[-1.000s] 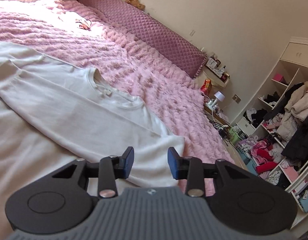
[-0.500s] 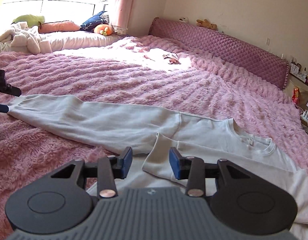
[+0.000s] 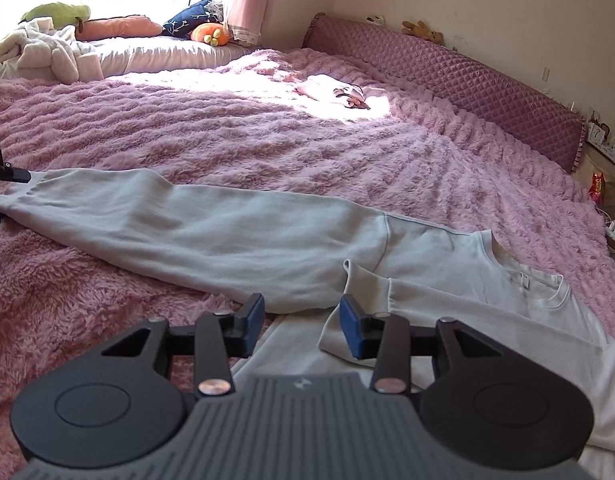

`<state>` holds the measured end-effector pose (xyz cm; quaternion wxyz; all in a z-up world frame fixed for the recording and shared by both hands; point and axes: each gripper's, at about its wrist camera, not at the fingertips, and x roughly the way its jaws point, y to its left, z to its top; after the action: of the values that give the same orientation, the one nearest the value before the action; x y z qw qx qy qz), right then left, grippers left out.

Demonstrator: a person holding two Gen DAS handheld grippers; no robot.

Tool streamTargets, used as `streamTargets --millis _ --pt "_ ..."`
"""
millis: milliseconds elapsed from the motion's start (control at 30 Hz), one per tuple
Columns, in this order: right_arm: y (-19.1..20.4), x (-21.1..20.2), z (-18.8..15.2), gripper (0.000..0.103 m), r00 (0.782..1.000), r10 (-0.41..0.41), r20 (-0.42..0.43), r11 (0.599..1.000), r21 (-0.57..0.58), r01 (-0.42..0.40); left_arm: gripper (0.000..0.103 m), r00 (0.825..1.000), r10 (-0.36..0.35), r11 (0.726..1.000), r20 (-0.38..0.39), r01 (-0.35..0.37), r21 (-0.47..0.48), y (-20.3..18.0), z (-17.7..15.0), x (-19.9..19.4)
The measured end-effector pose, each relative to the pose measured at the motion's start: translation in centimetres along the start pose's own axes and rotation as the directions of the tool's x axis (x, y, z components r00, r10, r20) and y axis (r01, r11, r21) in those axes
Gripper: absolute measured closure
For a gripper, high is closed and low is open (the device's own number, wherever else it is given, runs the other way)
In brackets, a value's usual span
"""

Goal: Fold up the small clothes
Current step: 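Grasp the other sleeve cuff with the left gripper and lift it, then carry the held sleeve across the body with the left gripper and release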

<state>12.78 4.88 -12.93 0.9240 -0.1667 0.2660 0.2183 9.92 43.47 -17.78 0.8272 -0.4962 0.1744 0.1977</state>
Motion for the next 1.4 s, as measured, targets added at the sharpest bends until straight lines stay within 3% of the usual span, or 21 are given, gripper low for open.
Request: streamTargets --millis 33,100,300,433,567,767,900,1033,1233,1400 --pt "-0.1 0.2 0.0 0.065 1.000 -0.005 -0.004 1.000 0.002 0.005 0.049 1.000 -0.018 1.000 0.006 0.018 -0.010 0.0 0.0 0.0" --pt "-0.4 0.4 -0.1 0.065 1.000 -0.009 -0.010 1.000 0.010 0.009 0.097 0.999 -0.038 0.999 0.011 0.038 -0.012 -0.2 0.0 -0.1" --pt "-0.9 0.5 -0.7 0.063 1.000 -0.015 -0.016 1.000 0.027 0.016 0.096 0.997 -0.054 0.998 0.050 0.052 0.046 -2.0 -0.2 -1.1" --pt "-1.6 0.0 -0.9 0.061 1.000 -0.027 -0.002 0.999 0.031 0.027 0.096 0.991 -0.123 0.991 0.045 0.120 0.065 -4.4 0.1 -1.9" --pt "-3.2 -1.0 -1.4 0.061 0.999 -0.049 0.012 0.998 0.033 0.049 0.096 0.975 -0.220 0.970 0.037 0.214 0.115 -8.6 -0.5 -2.6" --pt "-7.3 -2.9 -2.8 0.060 0.995 -0.101 0.005 0.992 0.077 0.100 0.096 0.917 -0.398 0.900 -0.031 0.397 0.182 -16.8 -3.8 -2.4" --pt "-10.3 -4.6 -4.1 0.060 0.989 -0.145 -0.002 0.983 0.112 0.145 0.097 0.858 -0.499 0.831 -0.124 0.514 0.213 -22.1 -7.7 -1.6" --pt "-13.2 -6.3 -5.5 0.059 0.983 -0.184 -0.011 0.973 0.141 0.184 0.097 0.802 -0.555 0.771 -0.221 0.595 0.226 -26.3 -12.3 -0.6" --pt "-17.5 -8.8 -7.8 0.058 0.970 -0.242 -0.032 0.951 0.189 0.243 0.097 0.732 -0.572 0.715 -0.370 0.666 0.214 -30.5 -20.3 1.6" --pt "-20.8 -10.5 -10.0 0.058 0.957 -0.285 -0.055 0.931 0.222 0.290 0.097 0.690 -0.549 0.673 -0.471 0.700 0.241 -32.6 -27.4 2.9"
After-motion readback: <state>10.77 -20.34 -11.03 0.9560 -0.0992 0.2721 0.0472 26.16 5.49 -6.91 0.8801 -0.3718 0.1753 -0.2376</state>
